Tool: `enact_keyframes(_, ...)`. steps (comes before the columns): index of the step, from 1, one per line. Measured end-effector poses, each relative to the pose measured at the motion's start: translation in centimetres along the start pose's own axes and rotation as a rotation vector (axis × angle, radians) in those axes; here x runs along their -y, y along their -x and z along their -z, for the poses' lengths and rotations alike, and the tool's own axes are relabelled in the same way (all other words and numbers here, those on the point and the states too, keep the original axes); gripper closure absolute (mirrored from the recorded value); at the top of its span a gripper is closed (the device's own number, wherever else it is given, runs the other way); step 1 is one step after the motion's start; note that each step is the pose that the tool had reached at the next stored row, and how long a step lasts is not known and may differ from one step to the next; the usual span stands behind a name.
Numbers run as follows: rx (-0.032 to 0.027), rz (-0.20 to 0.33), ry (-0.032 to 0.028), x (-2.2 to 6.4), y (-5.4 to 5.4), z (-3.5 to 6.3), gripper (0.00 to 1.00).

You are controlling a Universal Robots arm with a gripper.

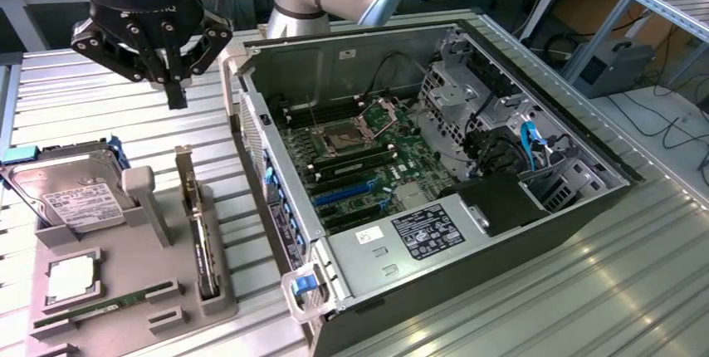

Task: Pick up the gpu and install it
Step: 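Reach for the gpu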

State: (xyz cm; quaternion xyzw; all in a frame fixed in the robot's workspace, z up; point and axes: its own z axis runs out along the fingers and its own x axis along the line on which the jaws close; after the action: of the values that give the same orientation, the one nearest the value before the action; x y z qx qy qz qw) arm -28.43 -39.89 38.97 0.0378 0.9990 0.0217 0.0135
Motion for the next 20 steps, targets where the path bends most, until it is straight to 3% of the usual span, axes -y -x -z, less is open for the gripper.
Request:
enact_keyframes(6, 0.0001, 0.000, 0.0001, 0.57, -0.3, 0.02, 0.89)
enact_keyframes(14, 0.0000, 0.000, 0.0001, 4.50, -0.5, 0.21, 0.89)
enact_keyframes(20, 0.0000, 0.000, 0.0001, 6.13, -0.7, 0.25, 0.89)
